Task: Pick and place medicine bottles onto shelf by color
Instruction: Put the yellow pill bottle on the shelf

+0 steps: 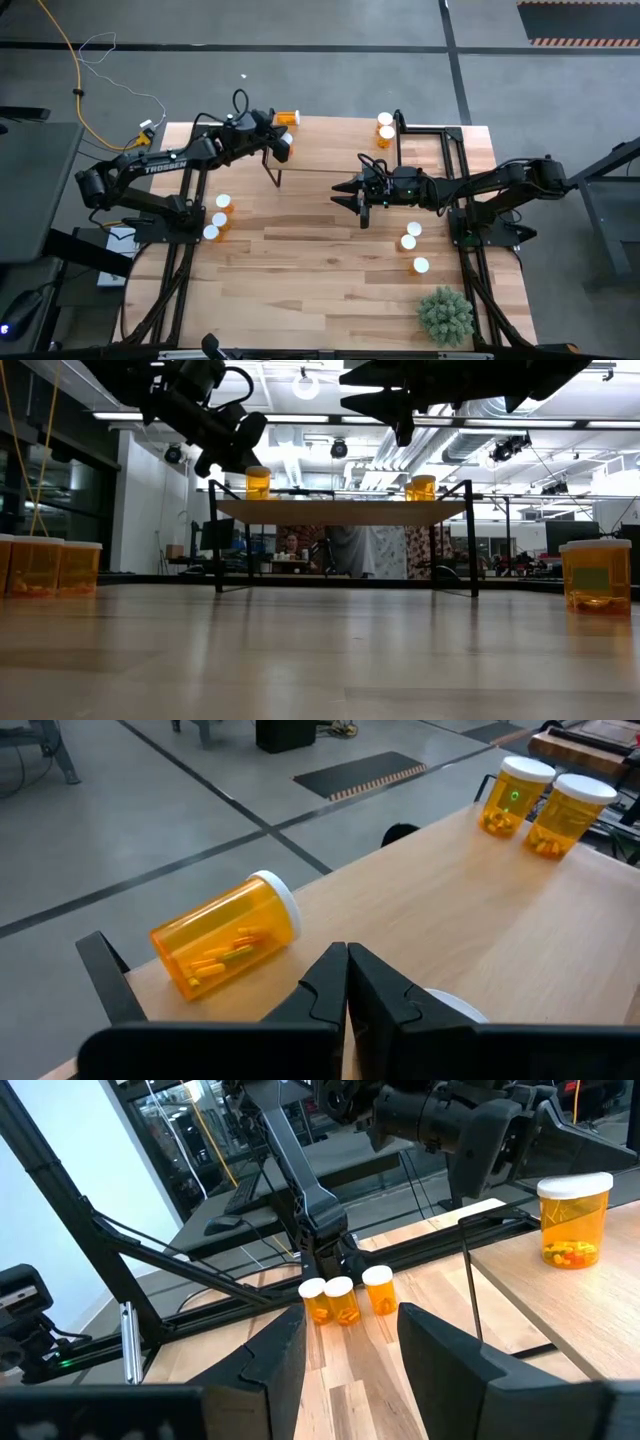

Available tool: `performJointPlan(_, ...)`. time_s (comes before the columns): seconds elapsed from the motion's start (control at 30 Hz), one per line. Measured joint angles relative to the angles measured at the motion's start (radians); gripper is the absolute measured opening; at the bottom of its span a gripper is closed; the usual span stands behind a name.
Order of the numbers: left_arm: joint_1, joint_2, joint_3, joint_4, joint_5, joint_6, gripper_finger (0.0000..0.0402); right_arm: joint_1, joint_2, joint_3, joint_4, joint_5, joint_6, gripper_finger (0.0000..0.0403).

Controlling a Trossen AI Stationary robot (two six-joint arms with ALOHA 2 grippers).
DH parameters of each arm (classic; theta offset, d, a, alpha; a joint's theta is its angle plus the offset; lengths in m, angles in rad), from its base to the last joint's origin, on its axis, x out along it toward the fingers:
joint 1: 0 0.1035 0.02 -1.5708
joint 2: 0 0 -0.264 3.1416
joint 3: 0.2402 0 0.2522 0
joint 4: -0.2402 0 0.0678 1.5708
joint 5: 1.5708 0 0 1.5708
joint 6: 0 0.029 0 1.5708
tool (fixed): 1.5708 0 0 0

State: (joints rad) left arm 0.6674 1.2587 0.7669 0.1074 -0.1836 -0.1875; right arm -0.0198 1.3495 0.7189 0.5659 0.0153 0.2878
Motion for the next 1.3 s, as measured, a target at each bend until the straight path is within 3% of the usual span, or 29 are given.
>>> performJointPlan(0.53,-0.035,0.001,0.053,-0.045,0.149,0.077,0.0000,0.000,0.000,0.000,0.000,0.000,0.000,0.0152)
performJointPlan(1.3,-0.026,-0.001,0.055,-0.062,0.083,0.112,0.0000,0.000,0.000,0.000,0.000,0.000,0.000,0.0152)
